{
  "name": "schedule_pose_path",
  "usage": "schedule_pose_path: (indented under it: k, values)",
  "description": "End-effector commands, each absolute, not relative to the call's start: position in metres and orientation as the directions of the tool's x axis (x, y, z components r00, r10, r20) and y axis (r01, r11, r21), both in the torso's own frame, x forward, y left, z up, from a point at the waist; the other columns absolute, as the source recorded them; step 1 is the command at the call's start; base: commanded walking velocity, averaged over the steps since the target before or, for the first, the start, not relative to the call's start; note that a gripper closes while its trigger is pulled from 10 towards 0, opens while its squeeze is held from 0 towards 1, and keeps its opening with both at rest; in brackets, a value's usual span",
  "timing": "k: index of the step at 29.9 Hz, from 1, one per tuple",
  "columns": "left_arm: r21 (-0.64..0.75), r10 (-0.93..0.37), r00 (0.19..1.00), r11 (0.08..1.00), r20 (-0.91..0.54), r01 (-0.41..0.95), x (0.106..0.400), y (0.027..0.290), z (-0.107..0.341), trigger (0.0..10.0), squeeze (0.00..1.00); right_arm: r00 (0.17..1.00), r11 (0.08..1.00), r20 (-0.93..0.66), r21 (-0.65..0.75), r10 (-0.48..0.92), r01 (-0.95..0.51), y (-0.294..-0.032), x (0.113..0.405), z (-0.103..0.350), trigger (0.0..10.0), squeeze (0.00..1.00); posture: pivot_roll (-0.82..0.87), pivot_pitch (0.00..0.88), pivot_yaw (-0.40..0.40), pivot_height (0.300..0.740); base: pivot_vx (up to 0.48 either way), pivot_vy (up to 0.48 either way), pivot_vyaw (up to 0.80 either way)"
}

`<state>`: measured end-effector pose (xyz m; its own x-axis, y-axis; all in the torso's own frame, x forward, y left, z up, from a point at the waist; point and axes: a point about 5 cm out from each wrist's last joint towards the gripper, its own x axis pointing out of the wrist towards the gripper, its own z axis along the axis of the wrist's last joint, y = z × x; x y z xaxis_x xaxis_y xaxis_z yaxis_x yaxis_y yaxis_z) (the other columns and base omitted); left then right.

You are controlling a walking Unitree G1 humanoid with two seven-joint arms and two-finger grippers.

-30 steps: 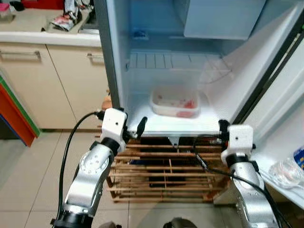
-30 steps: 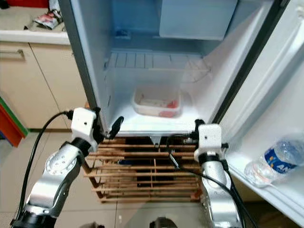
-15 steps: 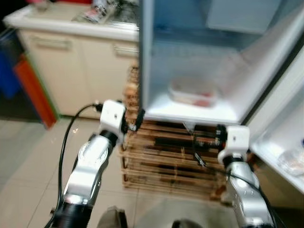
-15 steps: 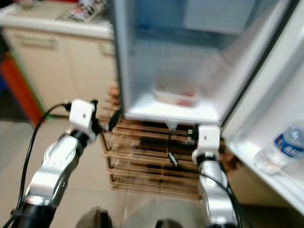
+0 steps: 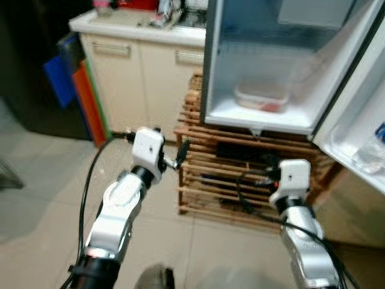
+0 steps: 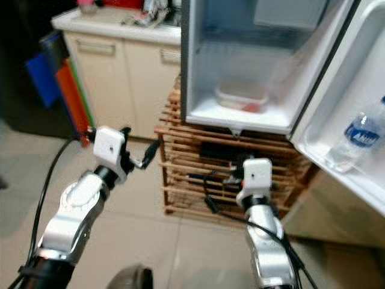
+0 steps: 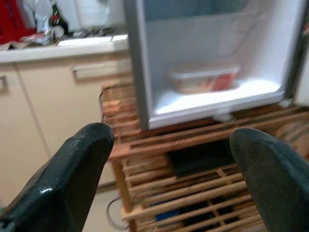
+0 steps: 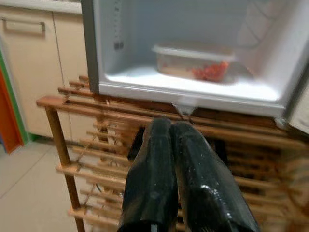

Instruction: Restocking fridge

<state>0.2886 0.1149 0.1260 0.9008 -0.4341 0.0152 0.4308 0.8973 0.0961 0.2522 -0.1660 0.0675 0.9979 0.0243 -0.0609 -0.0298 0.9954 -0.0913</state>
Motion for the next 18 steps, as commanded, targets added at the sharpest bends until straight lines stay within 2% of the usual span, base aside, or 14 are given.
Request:
schedule_pose_path:
  k: [1, 17, 18]
  values:
    - [0.106, -0.450, 0.893, 0.890, 0.031, 0.444, 0.2903, 0.1150, 0.1311, 10.0, 0.00, 0.999, 0.994, -0.039, -0.103, 0.033, -0.037, -0.1661, 0.2550, 0.0728, 10.0, 0.00, -0.01, 0.000, -0.016, 0.711, 0.307, -0.364, 0.00]
    - [0.113, -0.520, 0.853, 0.851, 0.039, 0.513, 0.2870, 0.1068, 0.1303, 10.0, 0.00, 0.996, 0.992, -0.059, -0.104, 0.060, -0.066, -0.1614, 0.2557, 0.0702, 10.0, 0.00, -0.01, 0.000, -0.014, 0.711, 0.298, -0.373, 0.00]
    - [0.096, -0.518, 0.854, 0.853, 0.041, 0.513, 0.2874, 0.1069, 0.1303, 10.0, 0.00, 0.996, 0.993, -0.061, -0.097, 0.065, -0.070, -0.1605, 0.2563, 0.0700, 10.0, 0.00, -0.01, 0.000, -0.014, 0.711, 0.000, 0.000, -0.68]
